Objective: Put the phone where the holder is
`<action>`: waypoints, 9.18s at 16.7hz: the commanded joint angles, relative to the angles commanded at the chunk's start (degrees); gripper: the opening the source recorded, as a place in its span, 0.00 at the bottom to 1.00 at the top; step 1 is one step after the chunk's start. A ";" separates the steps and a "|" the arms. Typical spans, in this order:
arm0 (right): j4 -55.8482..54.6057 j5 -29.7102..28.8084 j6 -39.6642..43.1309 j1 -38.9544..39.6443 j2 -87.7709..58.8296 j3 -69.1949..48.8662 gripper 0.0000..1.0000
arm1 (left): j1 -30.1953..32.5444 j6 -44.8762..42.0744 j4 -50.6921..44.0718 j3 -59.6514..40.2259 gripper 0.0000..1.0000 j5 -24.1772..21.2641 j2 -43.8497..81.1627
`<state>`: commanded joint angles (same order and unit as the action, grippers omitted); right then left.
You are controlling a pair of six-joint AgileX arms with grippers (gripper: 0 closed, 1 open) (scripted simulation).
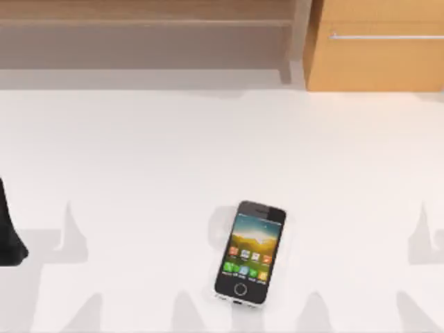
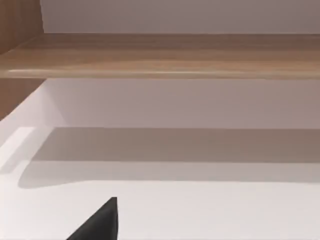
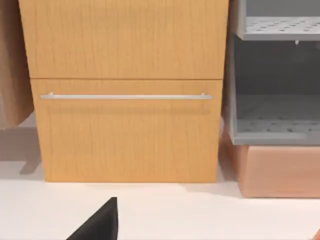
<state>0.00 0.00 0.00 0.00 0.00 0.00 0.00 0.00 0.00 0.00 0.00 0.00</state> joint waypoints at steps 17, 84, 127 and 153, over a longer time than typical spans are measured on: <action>28.51 -1.47 -36.20 15.02 -61.19 -35.31 1.00 | 0.00 0.00 0.00 0.00 1.00 0.00 0.00; 53.05 -1.61 -62.62 46.10 -122.15 -86.77 0.00 | 0.00 0.00 0.00 0.00 1.00 0.00 0.00; 1.38 40.81 22.84 -43.67 -71.85 -39.69 0.00 | 0.00 0.00 0.00 0.00 1.00 0.00 0.00; -10.58 34.87 18.28 -37.08 -82.05 -40.90 0.08 | 0.00 0.00 0.00 0.00 1.00 0.00 0.00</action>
<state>-10.58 34.87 18.28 -37.08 -82.05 -40.90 0.00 0.00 0.00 0.00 0.00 0.00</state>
